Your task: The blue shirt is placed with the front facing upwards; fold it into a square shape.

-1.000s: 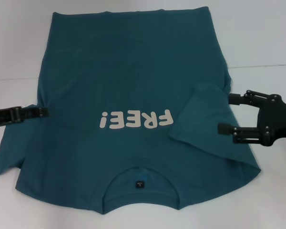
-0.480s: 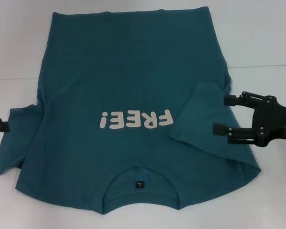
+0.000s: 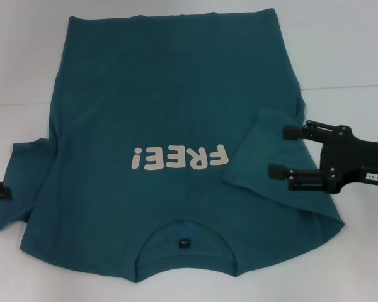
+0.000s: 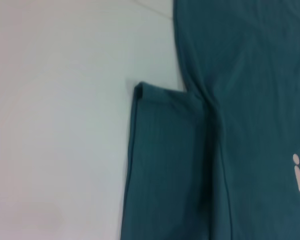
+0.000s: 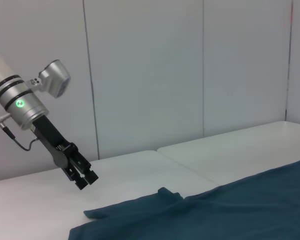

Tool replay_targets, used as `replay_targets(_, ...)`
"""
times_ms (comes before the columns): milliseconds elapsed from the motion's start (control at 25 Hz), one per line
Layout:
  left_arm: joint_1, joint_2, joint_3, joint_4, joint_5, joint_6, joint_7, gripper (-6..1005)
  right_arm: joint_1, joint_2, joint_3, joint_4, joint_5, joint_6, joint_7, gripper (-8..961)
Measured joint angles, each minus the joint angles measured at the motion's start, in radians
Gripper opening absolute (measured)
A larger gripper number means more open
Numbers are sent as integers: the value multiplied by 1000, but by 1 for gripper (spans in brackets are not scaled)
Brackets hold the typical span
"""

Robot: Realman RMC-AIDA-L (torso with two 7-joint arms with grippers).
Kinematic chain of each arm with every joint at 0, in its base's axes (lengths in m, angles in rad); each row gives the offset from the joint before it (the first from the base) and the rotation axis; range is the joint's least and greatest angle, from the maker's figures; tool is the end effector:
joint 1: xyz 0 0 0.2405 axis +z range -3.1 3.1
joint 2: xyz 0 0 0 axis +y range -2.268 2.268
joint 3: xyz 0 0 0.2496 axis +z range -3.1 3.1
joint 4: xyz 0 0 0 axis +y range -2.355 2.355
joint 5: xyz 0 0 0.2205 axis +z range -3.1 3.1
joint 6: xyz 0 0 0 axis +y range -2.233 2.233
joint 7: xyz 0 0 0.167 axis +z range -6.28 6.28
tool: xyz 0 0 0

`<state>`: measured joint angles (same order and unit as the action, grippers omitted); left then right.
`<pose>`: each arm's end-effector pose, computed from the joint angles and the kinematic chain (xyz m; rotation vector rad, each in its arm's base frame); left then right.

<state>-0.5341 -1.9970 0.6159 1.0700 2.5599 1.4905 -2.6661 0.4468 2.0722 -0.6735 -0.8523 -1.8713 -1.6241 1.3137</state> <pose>-0.3219 0.3700 0.0952 -1.8684 -1.8067 -0.1771 0.2489 0.3450 0.0355 -2.6013 0.3634 0.7497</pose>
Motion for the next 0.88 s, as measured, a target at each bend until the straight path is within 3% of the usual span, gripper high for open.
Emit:
replay_targets(480, -17, -12, 2, -87, 51, -102, -3, 918, 6, 2, -8, 21, -1, 3, -14, 922)
replay_targets(880, -29, -9, 2, -144, 53, -170, 7, 918, 6, 2, -9, 37, -2, 3, -15, 922)
